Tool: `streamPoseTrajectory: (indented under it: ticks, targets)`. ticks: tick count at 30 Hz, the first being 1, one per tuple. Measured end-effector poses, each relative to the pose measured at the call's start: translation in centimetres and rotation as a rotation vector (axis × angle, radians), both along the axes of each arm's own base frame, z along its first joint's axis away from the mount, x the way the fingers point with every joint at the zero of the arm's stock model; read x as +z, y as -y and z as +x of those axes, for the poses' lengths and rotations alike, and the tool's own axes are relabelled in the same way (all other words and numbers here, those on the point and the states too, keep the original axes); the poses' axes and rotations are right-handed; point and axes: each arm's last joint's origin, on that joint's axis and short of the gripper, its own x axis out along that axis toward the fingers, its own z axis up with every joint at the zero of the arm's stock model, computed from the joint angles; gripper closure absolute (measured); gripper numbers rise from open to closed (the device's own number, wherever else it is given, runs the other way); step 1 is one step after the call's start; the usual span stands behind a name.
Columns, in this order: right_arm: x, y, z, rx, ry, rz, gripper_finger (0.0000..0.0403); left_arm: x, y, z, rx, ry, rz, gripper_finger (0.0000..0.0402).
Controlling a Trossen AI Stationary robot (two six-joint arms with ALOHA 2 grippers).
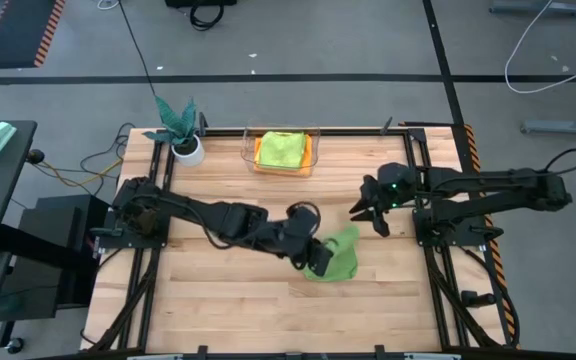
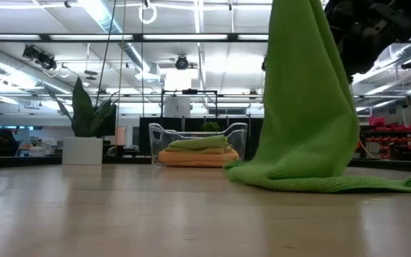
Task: Fold microfiber towels
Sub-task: Fold the green towel
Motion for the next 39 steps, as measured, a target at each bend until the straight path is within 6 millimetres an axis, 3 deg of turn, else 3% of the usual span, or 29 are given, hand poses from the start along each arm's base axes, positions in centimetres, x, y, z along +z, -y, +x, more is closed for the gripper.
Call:
streamPoseTrajectory:
  ticks: [10,15,20,32,39]
  targets:
    - [-0.8,-1.4,1.2,0.204,0.009,-0.095,0.0278,-1.1,2.3,-1.4,0.082,-0.124,-0.106,0.0396]
    - [-2.4,-2.7,3.0,0.281,-0.019,-0.142,0.0279,-2.2,3.4,-1.7,0.106,-0.201,-0.150,0.0397]
    - [-4.2,-2.6,5.0,0.281,-0.059,-0.138,0.0279,-3.3,4.5,-2.1,0.109,-0.278,-0.181,0.0397]
    - [-5.3,-2.9,10.0,0.343,-0.134,-0.094,0.0281,-5.3,5.8,-3.0,0.142,-0.413,-0.210,0.0397]
    - [-7.3,-3.1,11.1,0.394,-0.236,-0.086,0.0281,-6.4,6.7,-2.8,0.121,-0.457,-0.227,0.0397]
